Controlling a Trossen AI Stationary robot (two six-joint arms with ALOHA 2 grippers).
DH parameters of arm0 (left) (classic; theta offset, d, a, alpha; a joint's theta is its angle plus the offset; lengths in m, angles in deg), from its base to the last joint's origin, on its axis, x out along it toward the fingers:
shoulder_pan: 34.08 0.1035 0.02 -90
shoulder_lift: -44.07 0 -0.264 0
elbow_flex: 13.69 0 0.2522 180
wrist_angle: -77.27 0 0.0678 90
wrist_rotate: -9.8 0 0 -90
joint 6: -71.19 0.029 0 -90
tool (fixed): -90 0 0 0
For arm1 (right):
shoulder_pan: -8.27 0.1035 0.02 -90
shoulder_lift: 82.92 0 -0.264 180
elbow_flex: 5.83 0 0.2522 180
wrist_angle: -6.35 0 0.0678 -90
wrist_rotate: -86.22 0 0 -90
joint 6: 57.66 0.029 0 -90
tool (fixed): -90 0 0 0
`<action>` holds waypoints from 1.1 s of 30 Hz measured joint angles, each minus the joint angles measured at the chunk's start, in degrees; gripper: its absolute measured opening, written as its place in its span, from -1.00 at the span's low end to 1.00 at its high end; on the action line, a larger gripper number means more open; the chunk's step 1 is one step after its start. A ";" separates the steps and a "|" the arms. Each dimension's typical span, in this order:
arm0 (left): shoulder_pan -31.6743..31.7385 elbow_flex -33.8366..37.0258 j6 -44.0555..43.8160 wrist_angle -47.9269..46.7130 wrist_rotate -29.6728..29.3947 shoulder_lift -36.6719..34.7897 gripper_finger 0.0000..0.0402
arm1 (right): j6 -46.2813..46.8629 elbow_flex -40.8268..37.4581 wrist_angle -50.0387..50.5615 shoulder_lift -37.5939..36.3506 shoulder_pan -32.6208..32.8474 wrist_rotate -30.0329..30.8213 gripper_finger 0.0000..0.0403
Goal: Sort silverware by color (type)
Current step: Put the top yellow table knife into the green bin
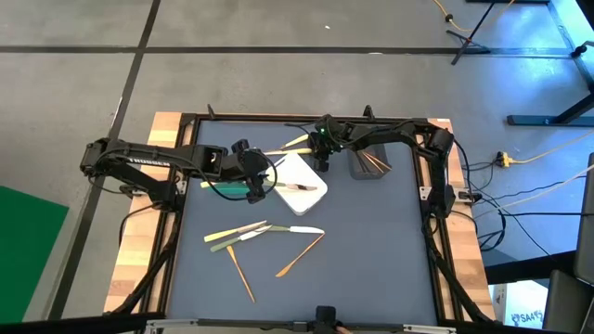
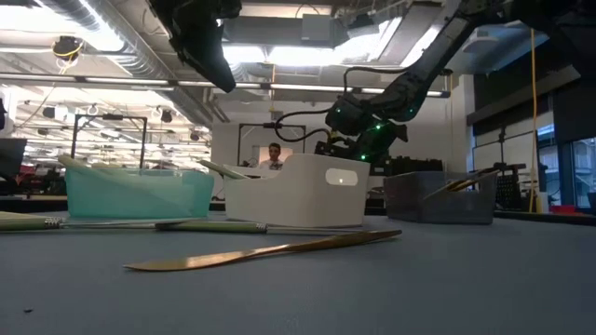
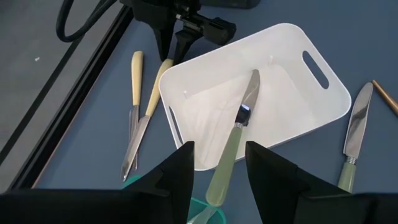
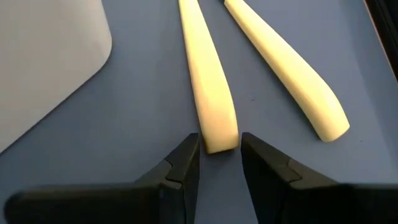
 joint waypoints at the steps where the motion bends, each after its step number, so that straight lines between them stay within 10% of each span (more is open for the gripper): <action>1: 0.02 0.00 0.00 0.00 -0.02 0.00 -0.32 | 0.01 0.00 0.00 0.01 0.00 0.00 -0.45; 17: 0.02 0.00 -0.02 0.00 -0.01 0.00 -0.32 | -0.02 0.00 0.06 -0.01 0.04 0.99 -0.46; 33: 0.01 0.00 -0.02 0.00 -0.01 0.00 -0.32 | -0.07 0.04 -0.07 -0.18 0.04 1.90 -0.99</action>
